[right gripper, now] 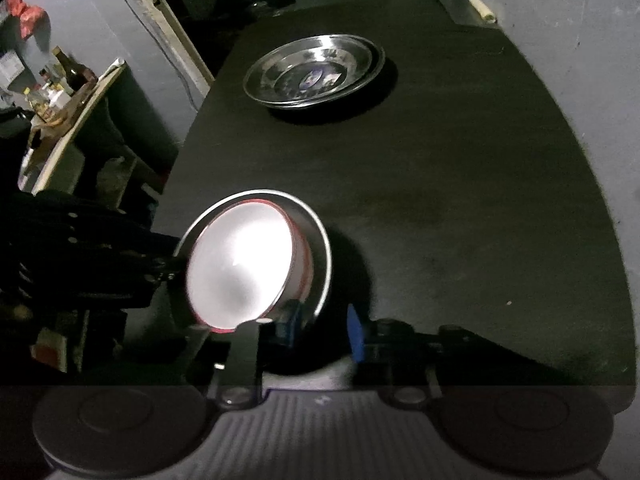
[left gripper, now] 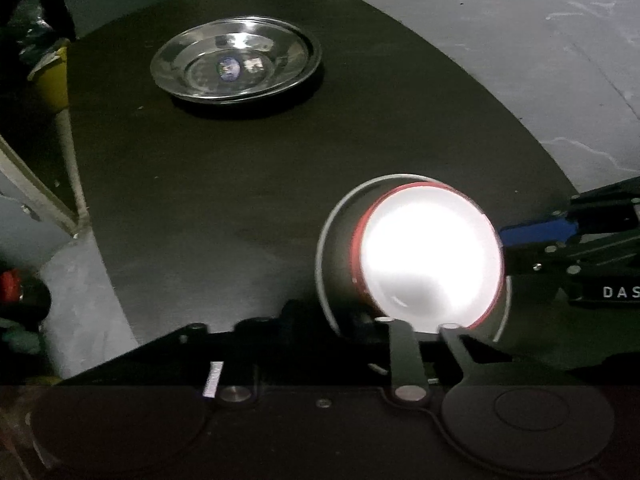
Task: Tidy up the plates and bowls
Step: 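Close both grippers on the large steel bowl's rim, then lift the steel bowl with nested white bowls over the steel plate stack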
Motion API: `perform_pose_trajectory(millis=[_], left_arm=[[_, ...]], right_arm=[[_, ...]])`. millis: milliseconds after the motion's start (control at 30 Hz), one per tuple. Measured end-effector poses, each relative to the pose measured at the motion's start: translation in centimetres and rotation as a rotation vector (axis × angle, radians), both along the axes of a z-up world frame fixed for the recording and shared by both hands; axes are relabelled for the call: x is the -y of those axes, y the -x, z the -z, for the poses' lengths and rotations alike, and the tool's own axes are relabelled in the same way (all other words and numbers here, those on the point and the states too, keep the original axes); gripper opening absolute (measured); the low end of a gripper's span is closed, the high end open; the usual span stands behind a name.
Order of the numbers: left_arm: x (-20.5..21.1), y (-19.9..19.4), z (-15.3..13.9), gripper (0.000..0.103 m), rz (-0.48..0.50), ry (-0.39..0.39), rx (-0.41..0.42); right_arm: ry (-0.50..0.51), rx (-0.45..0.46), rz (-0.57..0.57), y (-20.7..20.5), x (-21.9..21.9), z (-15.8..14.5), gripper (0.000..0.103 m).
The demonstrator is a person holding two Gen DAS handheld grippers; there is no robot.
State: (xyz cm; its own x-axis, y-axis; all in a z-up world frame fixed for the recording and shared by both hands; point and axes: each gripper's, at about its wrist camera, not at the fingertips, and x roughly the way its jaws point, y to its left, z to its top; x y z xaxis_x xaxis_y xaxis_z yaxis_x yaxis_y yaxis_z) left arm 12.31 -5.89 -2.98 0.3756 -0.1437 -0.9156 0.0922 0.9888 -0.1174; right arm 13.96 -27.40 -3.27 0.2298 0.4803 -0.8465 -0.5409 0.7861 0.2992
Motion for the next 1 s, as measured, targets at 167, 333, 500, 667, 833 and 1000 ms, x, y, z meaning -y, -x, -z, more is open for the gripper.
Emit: perform_pose_trajectory(millis=[167,333,500,667,833,1000], left_arm=[[0.4,-0.2,0.0,0.015,0.015,-0.006,-0.002],[0.2,-0.3,0.0,0.013,0.004,0.007,-0.008],[0.0,-0.2,-0.1,0.013,-0.002,0.016,-0.011],[-0.2,-0.4,0.0,0.011,-0.011,0.021,-0.014],[-0.2,-0.3,-0.1,0.01,-0.007,0.012,-0.009],[-0.4,-0.4,-0.2,0.01,-0.019,0.029,-0.01]], right_arm=[[-0.028,-0.075,0.031,-0.9,0.3,0.4,0.025],[-0.063,-0.142,0.051,-1.4,0.4,0.8,0.015],[-0.098,-0.204,0.097,-2.1,0.9,1.3,0.013],[-0.1,-0.231,0.11,-2.2,1.0,1.5,0.013],[-0.136,-0.277,0.132,-2.2,1.6,1.7,0.013],[-0.156,-0.289,0.153,-2.2,1.9,1.7,0.013]])
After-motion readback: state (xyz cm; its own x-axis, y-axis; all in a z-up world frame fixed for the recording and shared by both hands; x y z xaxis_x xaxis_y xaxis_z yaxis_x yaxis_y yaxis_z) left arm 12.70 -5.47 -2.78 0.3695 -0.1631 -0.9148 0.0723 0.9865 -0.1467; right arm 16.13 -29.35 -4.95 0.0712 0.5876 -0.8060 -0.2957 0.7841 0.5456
